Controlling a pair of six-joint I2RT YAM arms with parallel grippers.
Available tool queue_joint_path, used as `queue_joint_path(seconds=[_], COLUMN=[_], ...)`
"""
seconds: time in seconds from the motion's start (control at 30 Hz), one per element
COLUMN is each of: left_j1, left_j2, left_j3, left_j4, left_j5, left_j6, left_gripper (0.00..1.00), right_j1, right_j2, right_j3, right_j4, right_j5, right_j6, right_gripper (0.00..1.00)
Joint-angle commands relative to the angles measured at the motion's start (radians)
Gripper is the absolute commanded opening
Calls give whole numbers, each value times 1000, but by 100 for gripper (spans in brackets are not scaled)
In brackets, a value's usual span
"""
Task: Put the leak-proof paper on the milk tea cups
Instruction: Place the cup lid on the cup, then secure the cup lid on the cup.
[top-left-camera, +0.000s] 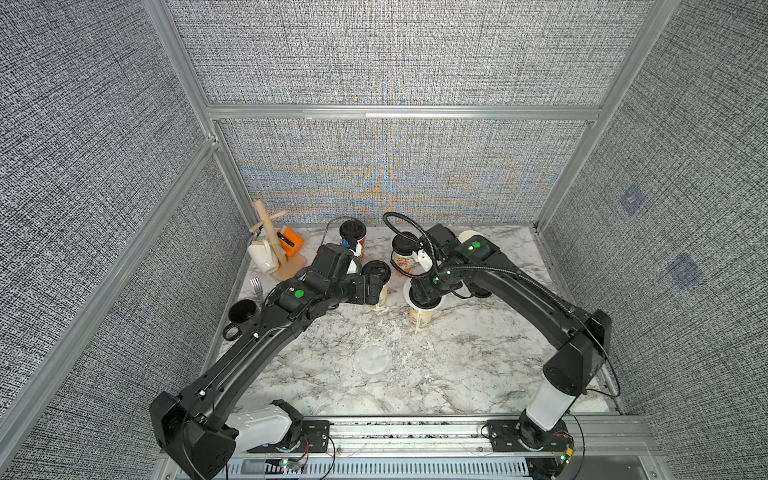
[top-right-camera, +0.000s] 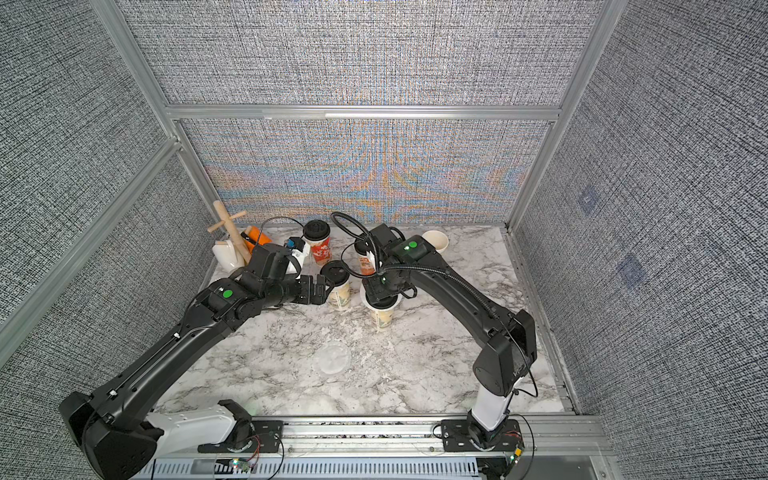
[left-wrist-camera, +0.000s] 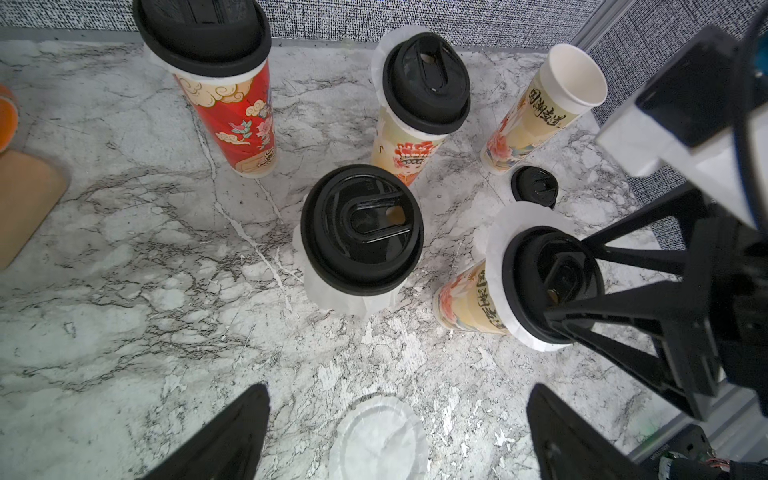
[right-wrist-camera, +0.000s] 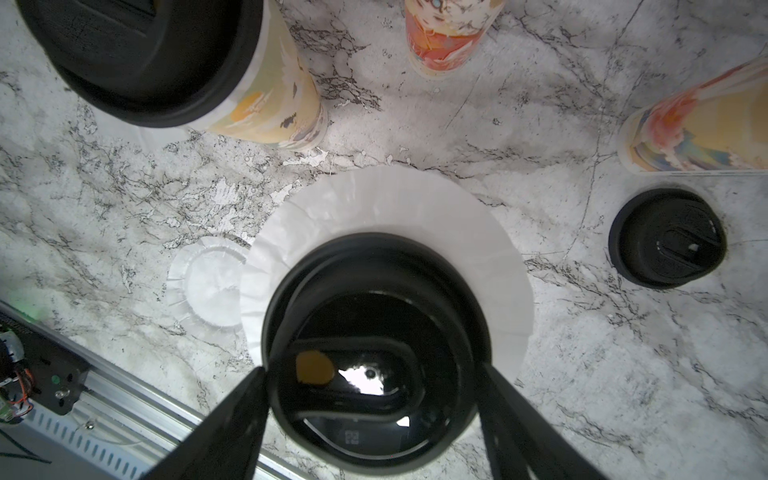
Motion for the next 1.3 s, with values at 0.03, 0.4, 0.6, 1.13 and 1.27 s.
queue_joint_path(seconds=[0.03,0.4,0.6,1.13,1.27], left_j1=[1,1,-15,-156,-163], left_j2=[-2,14,163,597,625], left_j3=[2,23,197,645,646], left_j4=[-13,-21,-126,-362,-328], left_j5=[9,62,210,138,83], left_j6=[10,29,117,387,375], left_gripper=[98,98,96,95,94], right_j1=[1,-1,-72,-332,-333], right_j2=[-7,-48,-250,-757,-775], right_j3=[17,56,-41,-688,-733], right_j4=[9,-1,88,394,412], right_j5=[0,17,28,-125,-140], right_j6=[-8,11,86,204,213], right_gripper=[83,88,88,89,89])
